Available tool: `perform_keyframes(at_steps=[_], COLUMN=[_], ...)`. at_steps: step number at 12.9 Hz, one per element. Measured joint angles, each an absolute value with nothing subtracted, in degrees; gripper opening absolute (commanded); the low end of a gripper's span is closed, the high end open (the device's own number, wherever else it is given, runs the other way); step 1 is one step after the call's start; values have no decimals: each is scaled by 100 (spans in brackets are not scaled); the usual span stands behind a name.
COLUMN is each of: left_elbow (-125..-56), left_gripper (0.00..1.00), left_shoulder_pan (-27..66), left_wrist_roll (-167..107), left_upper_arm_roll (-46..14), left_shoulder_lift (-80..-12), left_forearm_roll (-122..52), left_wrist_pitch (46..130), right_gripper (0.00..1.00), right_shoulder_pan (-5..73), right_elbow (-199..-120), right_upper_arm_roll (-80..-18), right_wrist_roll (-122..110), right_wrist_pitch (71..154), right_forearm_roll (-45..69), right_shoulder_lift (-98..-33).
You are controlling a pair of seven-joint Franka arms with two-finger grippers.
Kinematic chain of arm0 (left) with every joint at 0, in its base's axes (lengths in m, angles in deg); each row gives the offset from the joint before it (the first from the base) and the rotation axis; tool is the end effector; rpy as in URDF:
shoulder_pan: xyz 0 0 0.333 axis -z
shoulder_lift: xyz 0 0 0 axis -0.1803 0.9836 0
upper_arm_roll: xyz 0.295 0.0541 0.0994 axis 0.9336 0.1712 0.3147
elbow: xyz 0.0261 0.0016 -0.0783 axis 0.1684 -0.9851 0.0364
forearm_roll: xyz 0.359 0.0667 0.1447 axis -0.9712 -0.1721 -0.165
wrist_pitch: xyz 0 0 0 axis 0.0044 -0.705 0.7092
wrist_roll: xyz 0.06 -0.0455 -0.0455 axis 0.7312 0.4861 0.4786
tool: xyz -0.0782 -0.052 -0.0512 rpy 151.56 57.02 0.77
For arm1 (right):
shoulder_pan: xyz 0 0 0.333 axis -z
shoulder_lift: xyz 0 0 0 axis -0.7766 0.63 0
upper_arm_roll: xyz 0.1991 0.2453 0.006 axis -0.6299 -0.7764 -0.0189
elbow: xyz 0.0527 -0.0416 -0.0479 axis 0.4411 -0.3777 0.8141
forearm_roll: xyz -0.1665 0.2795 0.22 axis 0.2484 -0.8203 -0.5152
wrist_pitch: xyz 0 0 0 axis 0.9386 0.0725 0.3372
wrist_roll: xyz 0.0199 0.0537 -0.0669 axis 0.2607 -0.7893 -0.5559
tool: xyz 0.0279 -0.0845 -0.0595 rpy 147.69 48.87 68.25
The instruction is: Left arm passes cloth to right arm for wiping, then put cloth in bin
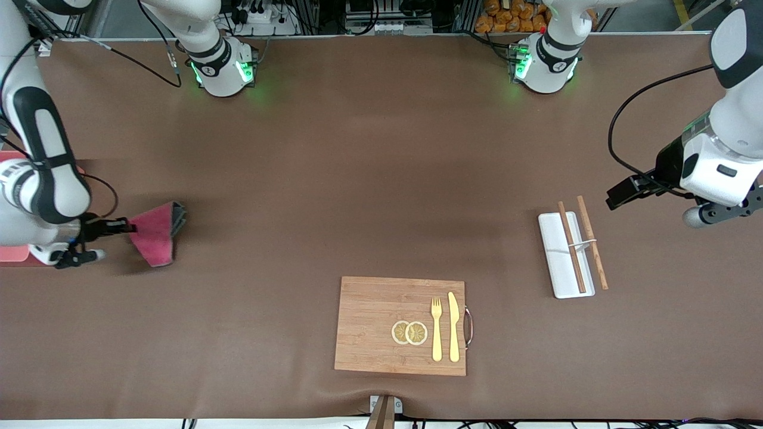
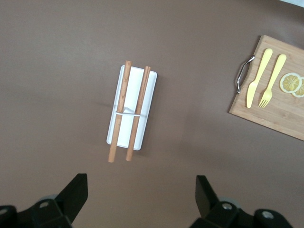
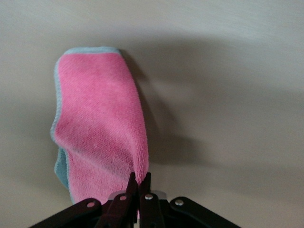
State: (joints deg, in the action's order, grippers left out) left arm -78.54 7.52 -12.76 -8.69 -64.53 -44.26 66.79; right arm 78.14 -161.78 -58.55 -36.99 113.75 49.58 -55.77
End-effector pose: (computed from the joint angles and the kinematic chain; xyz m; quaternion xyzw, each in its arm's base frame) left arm 0.5958 -0.0765 0.5849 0.9901 0.1390 0.0113 0.0119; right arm 0.5743 -0.2497 0.2157 -0.9820 -0.1118 0.1254 0.0861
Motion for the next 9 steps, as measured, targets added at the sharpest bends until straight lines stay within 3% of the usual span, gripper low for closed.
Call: perform_keyframes(at_steps=[4,7,9], left_elbow=[-7882,-7872,-7817], left_gripper=[100,100,100], left_shoulder_pan=[434,367,361], left_wrist_roll=[-2567,-2751,-2751], left_upper_arm_roll=[-857,-854,-849], left_shoulder_lift=[-6671,-6703,-6730], left_forearm_roll=[-4564,-4566,-4570], left_wrist_pitch=[6681,6691,6691], right_gripper=[0,0,0], right_shoulder_pan=[8490,8513,8420], right_elbow=[-15551,-15172,-15178], right_upper_arm_roll=[-5857,-5925,-5968], right_wrist_roll=[-4532,-4580,-4501], right_wrist_pitch=[10653,9982,10017], right_forearm_roll=[5685,5814,5814], right_shoulder_lift=[-5610,-5750,-5722])
